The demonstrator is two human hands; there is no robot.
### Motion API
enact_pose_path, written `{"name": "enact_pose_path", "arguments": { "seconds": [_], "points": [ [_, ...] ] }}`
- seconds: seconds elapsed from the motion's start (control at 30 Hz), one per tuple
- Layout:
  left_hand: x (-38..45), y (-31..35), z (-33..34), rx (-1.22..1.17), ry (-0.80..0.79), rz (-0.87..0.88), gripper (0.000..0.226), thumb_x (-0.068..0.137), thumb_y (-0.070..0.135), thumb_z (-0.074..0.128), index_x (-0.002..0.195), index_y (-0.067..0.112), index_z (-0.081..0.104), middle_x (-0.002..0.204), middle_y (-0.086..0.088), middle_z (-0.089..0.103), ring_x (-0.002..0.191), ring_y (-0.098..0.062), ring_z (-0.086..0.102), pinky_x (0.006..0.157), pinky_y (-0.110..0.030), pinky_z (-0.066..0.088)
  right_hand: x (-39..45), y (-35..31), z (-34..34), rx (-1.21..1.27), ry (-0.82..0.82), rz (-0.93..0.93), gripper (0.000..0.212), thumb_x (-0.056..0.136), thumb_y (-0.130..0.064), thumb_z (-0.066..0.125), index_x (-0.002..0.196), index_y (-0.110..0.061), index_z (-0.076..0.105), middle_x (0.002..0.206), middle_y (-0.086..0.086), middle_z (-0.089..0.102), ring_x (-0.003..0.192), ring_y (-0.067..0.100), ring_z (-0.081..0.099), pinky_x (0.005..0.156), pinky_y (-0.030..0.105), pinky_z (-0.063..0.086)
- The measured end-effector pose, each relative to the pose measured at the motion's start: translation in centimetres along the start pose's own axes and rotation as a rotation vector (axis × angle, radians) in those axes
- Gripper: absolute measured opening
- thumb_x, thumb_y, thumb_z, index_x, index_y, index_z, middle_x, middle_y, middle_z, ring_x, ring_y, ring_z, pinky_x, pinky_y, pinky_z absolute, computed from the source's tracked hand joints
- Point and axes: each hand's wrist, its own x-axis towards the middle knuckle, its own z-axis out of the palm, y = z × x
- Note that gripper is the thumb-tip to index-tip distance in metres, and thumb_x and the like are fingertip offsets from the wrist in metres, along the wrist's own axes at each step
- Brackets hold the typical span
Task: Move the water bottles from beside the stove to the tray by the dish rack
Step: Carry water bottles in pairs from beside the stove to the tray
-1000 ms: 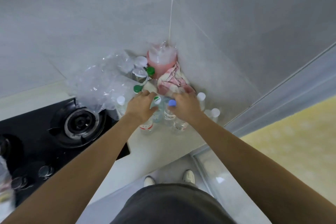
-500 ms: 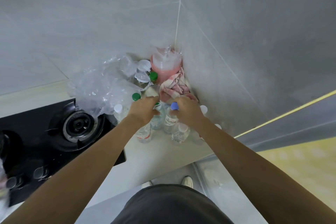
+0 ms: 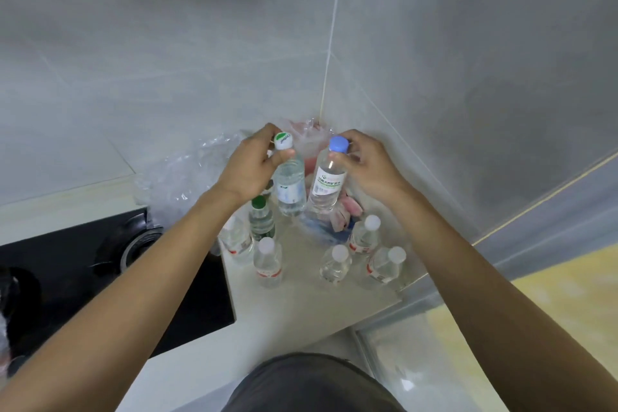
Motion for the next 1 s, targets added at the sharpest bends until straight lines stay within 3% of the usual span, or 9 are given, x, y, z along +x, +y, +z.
{"name": "enact_pose_path", "arguments": {
  "seconds": [0.17, 0.23, 0.33, 0.47, 0.57, 0.67, 0.8, 0.9, 1.0],
  "points": [
    [-1.8, 3.2, -3.1, -0.229, 0.152, 0.027, 0.032, 0.101, 0.043, 0.058, 0.105, 0.012, 0.053, 0.098, -0.011, 0.068, 0.087, -0.021, 0.062, 0.079, -0.039, 0.049, -1.1, -4.7, -0.8, 0.205, 0.103, -0.071, 0.004, 0.096, -0.026, 0.067, 0.100, -0.026, 0.067, 0.094, -0.010, 0.071, 0.089, 0.009, 0.065, 0.086, 0.034, 0.051],
    [-3.4, 4.5, -4.0, -0.318, 0.184, 0.017, 0.031, 0.101, 0.042, 0.057, 0.103, 0.011, 0.054, 0.094, -0.013, 0.065, 0.086, -0.017, 0.059, 0.078, -0.034, 0.047, -2.3, -6.8, -0.6, 0.273, 0.102, -0.098, 0.007, 0.103, -0.023, 0.062, 0.099, -0.027, 0.064, 0.093, -0.010, 0.070, 0.085, 0.004, 0.065, 0.084, 0.029, 0.050],
    [-6.5, 6.5, -5.0, -0.445, 0.245, -0.004, 0.027, 0.104, 0.034, 0.058, 0.103, 0.007, 0.055, 0.092, -0.012, 0.058, 0.087, -0.019, 0.058, 0.078, -0.032, 0.048, -4.3, -9.6, 0.3, 0.407, 0.055, -0.141, 0.012, 0.105, -0.030, 0.055, 0.101, -0.026, 0.065, 0.100, -0.005, 0.074, 0.091, 0.010, 0.068, 0.091, 0.034, 0.053],
    [-11.9, 8.7, -6.0, -0.533, 0.410, -0.070, 0.020, 0.109, 0.024, 0.052, 0.104, 0.006, 0.055, 0.090, -0.008, 0.057, 0.079, -0.011, 0.060, 0.072, -0.020, 0.051, -7.3, -12.6, 1.9, 0.600, -0.067, -0.145, 0.016, 0.110, -0.025, 0.053, 0.101, -0.019, 0.064, 0.095, 0.003, 0.075, 0.082, 0.020, 0.072, 0.084, 0.037, 0.056],
    [-16.8, 9.9, -6.6, -0.616, 0.558, -0.155, 0.023, 0.111, 0.025, 0.049, 0.099, 0.006, 0.057, 0.083, 0.001, 0.063, 0.072, -0.007, 0.064, 0.071, -0.023, 0.054, -10.1, -14.4, 3.4, 0.713, -0.182, -0.150, 0.016, 0.106, -0.027, 0.057, 0.095, -0.018, 0.066, 0.084, 0.000, 0.075, 0.078, 0.029, 0.072, 0.080, 0.041, 0.056],
    [-23.0, 10.6, -7.1, -0.665, 0.686, -0.227, 0.030, 0.107, 0.036, 0.052, 0.099, 0.009, 0.062, 0.085, -0.002, 0.069, 0.079, -0.019, 0.064, 0.075, -0.033, 0.054, -13.8, -15.9, 5.6, 0.785, -0.364, -0.156, 0.018, 0.099, -0.033, 0.061, 0.093, -0.017, 0.066, 0.086, 0.002, 0.073, 0.075, 0.030, 0.072, 0.076, 0.041, 0.056],
    [-32.4, 11.3, -7.9, -0.617, 0.825, -0.308, 0.044, 0.102, 0.044, 0.053, 0.102, 0.002, 0.064, 0.091, -0.014, 0.067, 0.084, -0.028, 0.062, 0.072, -0.033, 0.055, -19.6, -18.1, 10.0, 0.774, -0.566, -0.180, 0.021, 0.108, -0.024, 0.058, 0.094, -0.010, 0.062, 0.086, 0.008, 0.071, 0.069, 0.023, 0.071, 0.067, 0.034, 0.057],
    [-40.2, 11.4, -9.2, -0.576, 0.956, -0.324, 0.053, 0.105, 0.044, 0.051, 0.101, -0.008, 0.064, 0.088, -0.016, 0.067, 0.079, -0.028, 0.065, 0.070, -0.033, 0.055, -24.9, -20.6, 13.6, 0.803, -0.686, -0.166, 0.023, 0.106, -0.027, 0.060, 0.093, -0.009, 0.062, 0.086, 0.012, 0.068, 0.068, 0.025, 0.069, 0.070, 0.037, 0.055],
    [-48.3, 11.5, -10.7, -0.554, 1.095, -0.371, 0.044, 0.107, 0.041, 0.050, 0.100, 0.004, 0.073, 0.086, -0.009, 0.074, 0.077, -0.028, 0.069, 0.071, -0.039, 0.058, -30.2, -23.8, 17.3, 0.796, -0.799, -0.179, 0.025, 0.099, -0.041, 0.065, 0.091, -0.017, 0.068, 0.084, 0.006, 0.070, 0.075, 0.030, 0.067, 0.079, 0.047, 0.053]
  ]
}}
